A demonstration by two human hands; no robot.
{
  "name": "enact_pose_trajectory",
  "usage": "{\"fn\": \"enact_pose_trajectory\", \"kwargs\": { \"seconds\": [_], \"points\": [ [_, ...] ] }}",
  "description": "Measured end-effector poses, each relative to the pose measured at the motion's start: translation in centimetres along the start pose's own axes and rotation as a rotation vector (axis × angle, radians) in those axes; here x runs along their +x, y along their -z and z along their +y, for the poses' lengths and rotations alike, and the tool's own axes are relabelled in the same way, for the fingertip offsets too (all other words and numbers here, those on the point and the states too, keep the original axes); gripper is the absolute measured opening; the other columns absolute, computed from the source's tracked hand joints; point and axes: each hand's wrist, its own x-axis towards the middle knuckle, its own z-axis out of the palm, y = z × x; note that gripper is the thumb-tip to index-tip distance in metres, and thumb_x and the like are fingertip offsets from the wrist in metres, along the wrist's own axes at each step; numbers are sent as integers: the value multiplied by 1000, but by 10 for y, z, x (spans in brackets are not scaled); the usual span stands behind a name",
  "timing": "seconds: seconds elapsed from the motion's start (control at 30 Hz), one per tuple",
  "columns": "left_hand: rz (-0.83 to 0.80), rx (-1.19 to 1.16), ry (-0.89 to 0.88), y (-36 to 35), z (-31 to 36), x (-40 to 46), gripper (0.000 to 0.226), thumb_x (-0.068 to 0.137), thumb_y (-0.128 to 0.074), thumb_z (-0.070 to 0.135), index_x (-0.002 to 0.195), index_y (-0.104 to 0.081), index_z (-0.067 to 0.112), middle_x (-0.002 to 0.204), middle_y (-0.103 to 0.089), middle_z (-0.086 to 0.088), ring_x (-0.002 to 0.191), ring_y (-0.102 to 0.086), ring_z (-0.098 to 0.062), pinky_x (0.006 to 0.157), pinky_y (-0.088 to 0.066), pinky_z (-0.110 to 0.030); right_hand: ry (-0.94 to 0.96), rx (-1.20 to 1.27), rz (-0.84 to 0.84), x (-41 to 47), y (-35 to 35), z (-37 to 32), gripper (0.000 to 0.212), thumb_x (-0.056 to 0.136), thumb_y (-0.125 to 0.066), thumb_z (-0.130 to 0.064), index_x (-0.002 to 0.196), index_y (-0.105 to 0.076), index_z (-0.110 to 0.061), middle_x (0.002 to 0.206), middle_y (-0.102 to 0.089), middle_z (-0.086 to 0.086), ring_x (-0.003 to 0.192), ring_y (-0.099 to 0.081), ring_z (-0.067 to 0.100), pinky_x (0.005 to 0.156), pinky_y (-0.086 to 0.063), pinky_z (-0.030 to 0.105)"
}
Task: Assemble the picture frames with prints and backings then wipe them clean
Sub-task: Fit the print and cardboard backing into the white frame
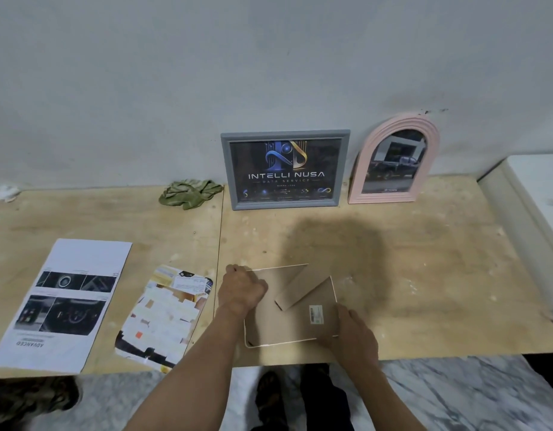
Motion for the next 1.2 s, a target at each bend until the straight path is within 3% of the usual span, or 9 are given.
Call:
{"fn": "enact_pose_trajectory", "kwargs": {
  "seconds": [0.23, 0.37, 0.47, 0.67, 0.77, 0.87, 0.97, 1.1, 1.2],
  "points": [
    [34, -50, 86, 7, -7, -1, 43, 82, -49, 36, 116, -67, 17, 121, -59, -10, 115, -57, -29, 92, -44, -33, -1, -90, -4, 2, 1, -2, 60, 81, -67, -37, 134, -40, -26, 120, -53, -3, 113, -55, 21, 87, -43, 35],
    [52, -60, 109, 12, -6, -8, 34, 86, -54, 27, 112, -67, 8, 120, -64, -14, 112, -59, -32, 86, -44, -30, -6, -93, -13, 2, 1, -4, 61, 81, -68, -42, 133, -40, -27, 119, -53, -2, 115, -54, 21, 88, -42, 36],
    [39, -80, 99, 16, -6, -17, 19, 87, -55, 22, 94, -66, 8, 107, -67, -16, 93, -56, -31, 75, -39, -27, -5, -113, -17, 2, 1, -4, 62, 81, -67, -43, 134, -39, -27, 122, -52, -3, 116, -52, 21, 90, -42, 36],
    [-28, -305, 153, 22, -24, -26, 43, 69, -50, 33, 104, -67, 13, 99, -64, -5, 95, -54, -27, 81, -42, -31, 0, -107, -21, 2, -1, -4, 64, 82, -67, -41, 137, -37, -29, 122, -51, -2, 116, -52, 22, 89, -43, 36],
    [-14, -414, 179, 21, -30, -29, 14, 80, -55, 20, 90, -63, 15, 94, -63, -5, 93, -54, -28, 82, -42, -31, -5, -100, -15, 2, -3, -3, 67, 83, -66, -40, 140, -34, -29, 122, -50, -1, 116, -51, 21, 89, -44, 35],
    [-1, -540, 187, 17, -38, -31, 10, 76, -61, 17, 70, -69, 15, 80, -67, -3, 88, -62, -29, 77, -47, -31, -16, -97, -8, 1, -5, -3, 70, 84, -66, -41, 143, -31, -29, 124, -49, -1, 117, -50, 21, 89, -44, 35],
    [-87, -633, 203, 17, -45, -34, 11, 77, -70, 11, 82, -77, 18, 76, -72, -1, 76, -64, -20, 67, -48, -24, -23, -95, -14, 1, -7, -3, 71, 83, -66, -43, 144, -31, -28, 124, -49, 0, 117, -50, 22, 88, -43, 35],
    [-183, -693, 159, 10, -59, -26, 61, 61, -74, 17, 122, -70, 22, 70, -72, 4, 65, -60, -13, 77, -51, -29, -30, -90, -8, 1, -8, -4, 70, 83, -67, -43, 142, -32, -28, 121, -49, 0, 114, -52, 22, 86, -45, 34],
    [-160, -725, 127, 8, -60, -30, 57, 75, -69, -4, 123, -65, 26, 65, -66, 2, 58, -57, -11, 74, -50, -30, -34, -80, -4, 1, -9, -4, 71, 84, -66, -41, 144, -31, -29, 122, -49, 0, 115, -52, 22, 87, -46, 34]
  ]
}}
